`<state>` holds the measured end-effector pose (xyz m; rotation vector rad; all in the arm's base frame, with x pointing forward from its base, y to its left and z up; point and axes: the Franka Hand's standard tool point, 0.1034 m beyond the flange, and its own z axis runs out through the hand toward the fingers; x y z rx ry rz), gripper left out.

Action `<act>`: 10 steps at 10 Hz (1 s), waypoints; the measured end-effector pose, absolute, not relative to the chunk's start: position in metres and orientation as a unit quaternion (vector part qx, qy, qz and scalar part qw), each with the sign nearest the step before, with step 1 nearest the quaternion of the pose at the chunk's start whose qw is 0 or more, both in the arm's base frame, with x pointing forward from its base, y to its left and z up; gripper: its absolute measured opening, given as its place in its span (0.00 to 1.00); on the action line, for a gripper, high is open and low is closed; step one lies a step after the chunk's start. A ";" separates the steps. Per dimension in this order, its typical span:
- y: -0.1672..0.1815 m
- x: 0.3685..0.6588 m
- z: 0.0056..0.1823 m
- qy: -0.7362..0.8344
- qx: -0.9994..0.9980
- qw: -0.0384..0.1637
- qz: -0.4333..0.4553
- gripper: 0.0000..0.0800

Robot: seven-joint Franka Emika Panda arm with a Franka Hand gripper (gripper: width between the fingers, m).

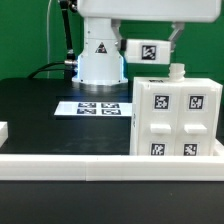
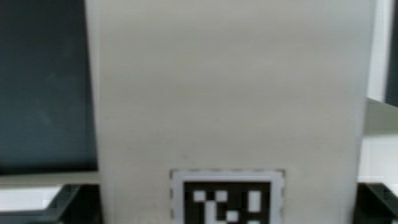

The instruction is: Assemble cabinet

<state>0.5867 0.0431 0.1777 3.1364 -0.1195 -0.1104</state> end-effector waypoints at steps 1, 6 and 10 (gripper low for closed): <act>0.058 0.595 0.182 -0.046 0.998 0.000 -0.033 0.70; 0.085 0.620 0.175 -0.025 0.999 0.000 -0.020 0.70; 0.083 0.618 0.173 -0.022 1.000 0.001 -0.022 0.70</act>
Offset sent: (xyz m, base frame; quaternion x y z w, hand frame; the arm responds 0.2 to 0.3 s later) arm 0.0396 0.0362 0.0023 -0.0023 0.0152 -0.0087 0.9998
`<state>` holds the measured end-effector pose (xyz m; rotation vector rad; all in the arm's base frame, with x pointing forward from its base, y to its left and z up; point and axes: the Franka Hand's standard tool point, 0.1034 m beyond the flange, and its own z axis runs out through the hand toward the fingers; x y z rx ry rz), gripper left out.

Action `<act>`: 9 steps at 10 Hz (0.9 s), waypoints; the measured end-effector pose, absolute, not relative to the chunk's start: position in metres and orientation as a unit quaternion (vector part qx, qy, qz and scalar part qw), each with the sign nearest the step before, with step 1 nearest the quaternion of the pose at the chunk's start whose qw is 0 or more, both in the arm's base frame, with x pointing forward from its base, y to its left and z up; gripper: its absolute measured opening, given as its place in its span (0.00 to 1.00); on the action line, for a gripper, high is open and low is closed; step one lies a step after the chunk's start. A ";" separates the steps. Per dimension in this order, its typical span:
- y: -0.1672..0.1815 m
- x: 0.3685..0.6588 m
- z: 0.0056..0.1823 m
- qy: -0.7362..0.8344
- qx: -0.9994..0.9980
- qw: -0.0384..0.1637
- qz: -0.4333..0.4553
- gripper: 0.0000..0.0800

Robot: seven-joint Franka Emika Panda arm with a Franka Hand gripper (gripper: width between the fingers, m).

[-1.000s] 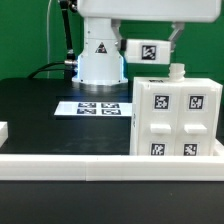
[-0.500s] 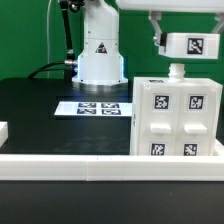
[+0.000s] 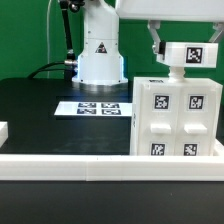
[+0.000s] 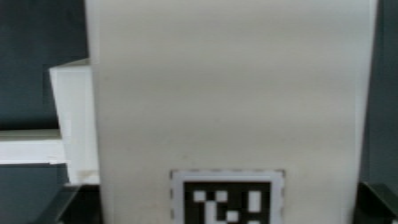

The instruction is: Assemble cabinet

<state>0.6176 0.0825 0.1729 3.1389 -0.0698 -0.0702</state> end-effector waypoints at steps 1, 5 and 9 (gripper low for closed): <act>0.082 0.617 0.173 -0.022 1.000 0.001 -0.022 0.70; 0.078 0.618 0.169 -0.020 1.000 -0.001 -0.012 0.70; 0.077 0.613 0.159 -0.020 1.000 0.000 -0.005 0.70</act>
Offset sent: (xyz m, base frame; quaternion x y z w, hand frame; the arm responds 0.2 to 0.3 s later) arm -0.0148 -0.0047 -0.0166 0.0014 -0.0105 0.0139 0.9998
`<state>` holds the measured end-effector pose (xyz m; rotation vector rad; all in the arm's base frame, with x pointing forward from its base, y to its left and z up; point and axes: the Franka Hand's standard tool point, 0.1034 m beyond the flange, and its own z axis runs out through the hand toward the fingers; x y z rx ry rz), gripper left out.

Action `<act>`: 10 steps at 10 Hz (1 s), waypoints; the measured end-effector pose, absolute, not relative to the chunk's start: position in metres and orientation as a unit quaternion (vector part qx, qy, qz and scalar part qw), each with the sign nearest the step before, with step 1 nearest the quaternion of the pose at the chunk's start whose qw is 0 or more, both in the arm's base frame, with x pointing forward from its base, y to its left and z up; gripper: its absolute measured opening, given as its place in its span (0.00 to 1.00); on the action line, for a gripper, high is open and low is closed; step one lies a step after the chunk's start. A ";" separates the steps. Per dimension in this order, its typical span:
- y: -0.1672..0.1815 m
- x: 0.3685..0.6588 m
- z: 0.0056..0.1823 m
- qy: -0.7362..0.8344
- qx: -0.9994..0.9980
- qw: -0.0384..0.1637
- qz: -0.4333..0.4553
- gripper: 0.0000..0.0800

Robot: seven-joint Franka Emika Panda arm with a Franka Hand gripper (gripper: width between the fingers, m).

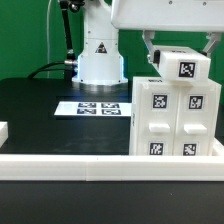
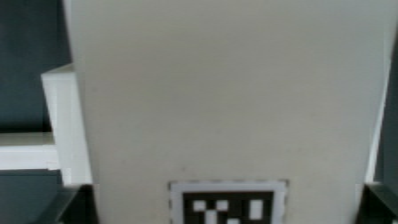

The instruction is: Assemble cabinet

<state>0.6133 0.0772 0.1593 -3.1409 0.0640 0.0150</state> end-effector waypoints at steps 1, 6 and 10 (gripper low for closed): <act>0.077 0.612 0.160 0.020 -1.000 0.000 0.004 0.70; 0.077 0.613 0.155 0.018 -1.000 0.003 -0.025 0.70; 0.078 0.613 0.155 0.018 -1.000 0.003 -0.025 0.70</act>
Offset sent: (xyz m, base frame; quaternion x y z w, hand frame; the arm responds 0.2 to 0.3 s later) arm -0.0062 -0.0039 -0.0164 0.0003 0.0526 -0.0171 0.9985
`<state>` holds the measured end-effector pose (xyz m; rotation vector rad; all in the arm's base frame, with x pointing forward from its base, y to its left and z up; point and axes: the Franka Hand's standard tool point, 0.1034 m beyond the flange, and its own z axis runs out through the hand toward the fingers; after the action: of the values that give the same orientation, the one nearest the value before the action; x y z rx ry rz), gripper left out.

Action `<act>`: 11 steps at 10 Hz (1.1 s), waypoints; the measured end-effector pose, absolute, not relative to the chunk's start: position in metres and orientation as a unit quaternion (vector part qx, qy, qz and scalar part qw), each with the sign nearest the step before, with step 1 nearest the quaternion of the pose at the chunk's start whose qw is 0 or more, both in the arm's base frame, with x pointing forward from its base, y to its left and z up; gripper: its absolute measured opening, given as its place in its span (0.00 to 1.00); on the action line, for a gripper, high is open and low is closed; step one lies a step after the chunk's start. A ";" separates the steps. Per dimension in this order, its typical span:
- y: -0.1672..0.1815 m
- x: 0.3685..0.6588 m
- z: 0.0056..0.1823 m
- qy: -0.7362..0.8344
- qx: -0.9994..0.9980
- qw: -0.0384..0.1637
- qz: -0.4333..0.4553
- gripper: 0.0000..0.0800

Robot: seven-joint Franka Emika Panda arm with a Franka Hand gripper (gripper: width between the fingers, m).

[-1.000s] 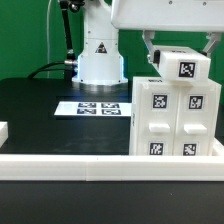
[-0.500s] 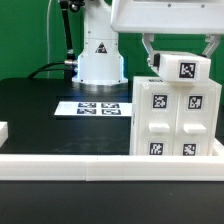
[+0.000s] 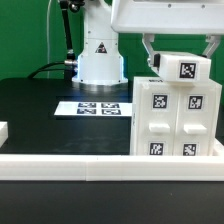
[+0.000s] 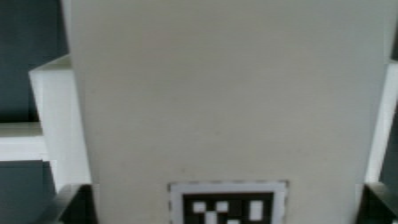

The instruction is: Assemble cabinet

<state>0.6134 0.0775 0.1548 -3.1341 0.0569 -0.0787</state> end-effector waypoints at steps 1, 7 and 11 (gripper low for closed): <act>0.078 0.613 0.155 0.018 -1.000 0.003 -0.025 0.70; 0.078 0.613 0.155 0.055 -0.998 0.005 -0.025 0.70; 0.082 0.613 0.154 0.241 -0.970 0.015 -0.024 0.70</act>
Offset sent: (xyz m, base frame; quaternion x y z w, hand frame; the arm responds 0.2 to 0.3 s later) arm 0.0000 0.0000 0.0000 0.0000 0.0000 0.0000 1.0000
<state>0.6132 0.0815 0.1541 -3.0191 0.7499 -0.0733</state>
